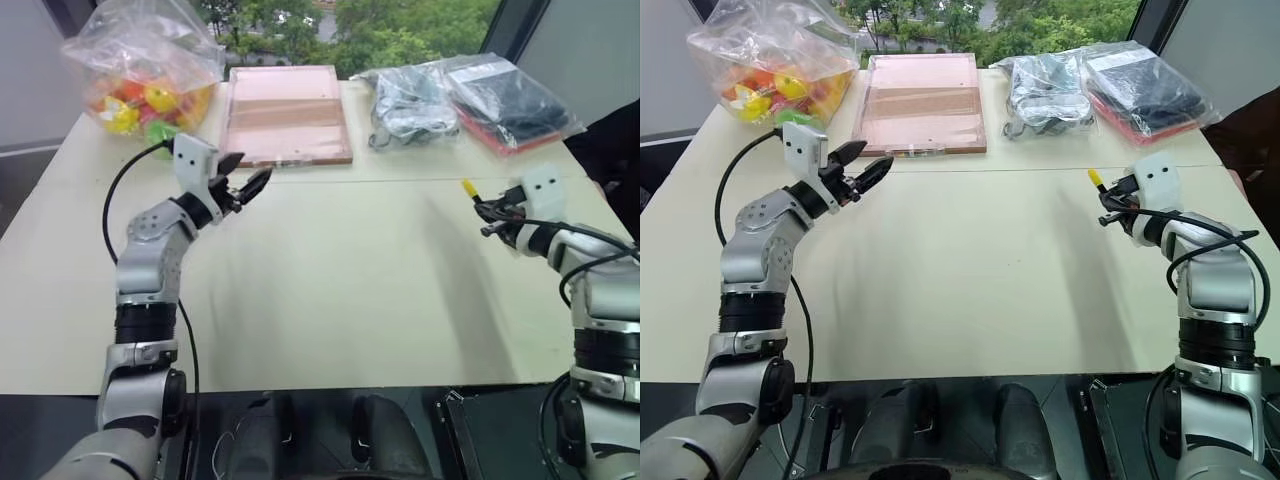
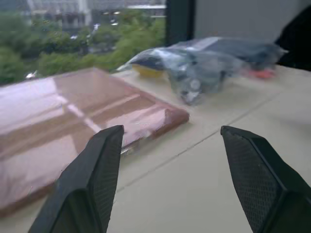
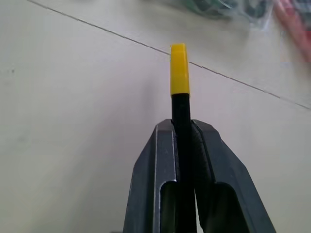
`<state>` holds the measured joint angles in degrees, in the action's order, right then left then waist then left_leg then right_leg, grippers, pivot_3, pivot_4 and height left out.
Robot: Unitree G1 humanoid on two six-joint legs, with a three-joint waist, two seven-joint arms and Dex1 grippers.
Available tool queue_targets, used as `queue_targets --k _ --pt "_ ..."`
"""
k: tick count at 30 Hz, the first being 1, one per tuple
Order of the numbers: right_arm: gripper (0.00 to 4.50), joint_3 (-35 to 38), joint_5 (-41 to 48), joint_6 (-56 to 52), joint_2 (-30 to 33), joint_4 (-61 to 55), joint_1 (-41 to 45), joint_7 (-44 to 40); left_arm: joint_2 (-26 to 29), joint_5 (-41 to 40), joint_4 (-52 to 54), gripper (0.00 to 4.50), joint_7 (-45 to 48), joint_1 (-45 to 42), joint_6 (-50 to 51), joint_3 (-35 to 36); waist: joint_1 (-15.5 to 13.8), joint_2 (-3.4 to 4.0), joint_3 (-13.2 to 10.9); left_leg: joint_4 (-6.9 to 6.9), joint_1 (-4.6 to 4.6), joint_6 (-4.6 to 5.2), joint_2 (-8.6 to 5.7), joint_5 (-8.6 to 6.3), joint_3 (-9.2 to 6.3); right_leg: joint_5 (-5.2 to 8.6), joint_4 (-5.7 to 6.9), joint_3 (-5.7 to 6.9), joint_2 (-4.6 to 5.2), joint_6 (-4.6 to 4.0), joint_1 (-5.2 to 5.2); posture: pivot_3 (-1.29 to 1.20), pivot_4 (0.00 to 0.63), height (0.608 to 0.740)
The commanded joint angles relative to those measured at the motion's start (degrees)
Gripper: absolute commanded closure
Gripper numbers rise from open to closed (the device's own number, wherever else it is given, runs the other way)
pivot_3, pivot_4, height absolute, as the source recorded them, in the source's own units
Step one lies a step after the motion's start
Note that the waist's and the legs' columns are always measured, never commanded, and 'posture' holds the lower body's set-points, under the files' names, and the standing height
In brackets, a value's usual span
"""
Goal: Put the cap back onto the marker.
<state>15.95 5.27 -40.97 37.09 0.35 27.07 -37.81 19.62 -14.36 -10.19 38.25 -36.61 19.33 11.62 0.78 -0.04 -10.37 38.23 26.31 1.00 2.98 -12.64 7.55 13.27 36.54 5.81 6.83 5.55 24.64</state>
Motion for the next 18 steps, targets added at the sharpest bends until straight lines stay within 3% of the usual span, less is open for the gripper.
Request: queue_targets --k 1,7,11,16,18 --pt "4.50 2.28 1.75 -2.36 -0.43 -8.60 -5.75 2.66 -3.19 -1.55 13.40 1.18 -11.07 6.89 9.12 2.50 -0.13 -0.02 0.10 -0.01 -0.01 0.13 0.00 -0.08 -0.01 0.00 0.00 0.01 -0.01 0.00 0.00 0.00 0.150 0.740" --pt "4.50 1.08 3.20 -0.34 -3.21 -8.09 -9.46 5.80 -5.47 -0.48 16.28 1.18 -20.81 12.70 11.06 3.12 -0.23 -0.04 0.09 -0.08 -0.33 0.20 -0.01 -0.13 -0.01 0.02 -0.09 0.00 0.00 0.01 -0.32 0.00 0.150 0.740" --pt "2.68 0.88 3.53 1.14 -3.38 -5.73 -9.10 7.33 -5.28 0.79 15.96 1.14 -22.90 14.14 9.23 1.67 -0.26 -0.03 0.09 -0.08 -0.33 0.20 -0.01 -0.14 -0.01 0.02 -0.09 0.00 0.00 0.00 -0.32 0.00 0.150 0.740" --pt "0.04 1.01 4.01 2.75 -2.59 -3.46 -8.34 8.03 -5.39 1.23 15.90 1.14 -23.65 15.39 7.99 0.92 -0.25 -0.03 0.10 -0.08 -0.33 0.20 -0.02 -0.14 0.00 0.02 -0.10 0.00 0.00 0.00 -0.32 0.00 0.150 0.740" --pt "0.04 1.54 4.55 3.45 -2.22 -3.41 -7.90 8.14 -5.23 0.93 16.04 1.14 -24.20 15.56 7.71 1.44 -0.17 -0.03 0.09 -0.09 -0.33 0.20 -0.01 -0.14 0.00 0.02 -0.10 0.00 0.00 0.00 -0.31 0.00 0.150 0.740"
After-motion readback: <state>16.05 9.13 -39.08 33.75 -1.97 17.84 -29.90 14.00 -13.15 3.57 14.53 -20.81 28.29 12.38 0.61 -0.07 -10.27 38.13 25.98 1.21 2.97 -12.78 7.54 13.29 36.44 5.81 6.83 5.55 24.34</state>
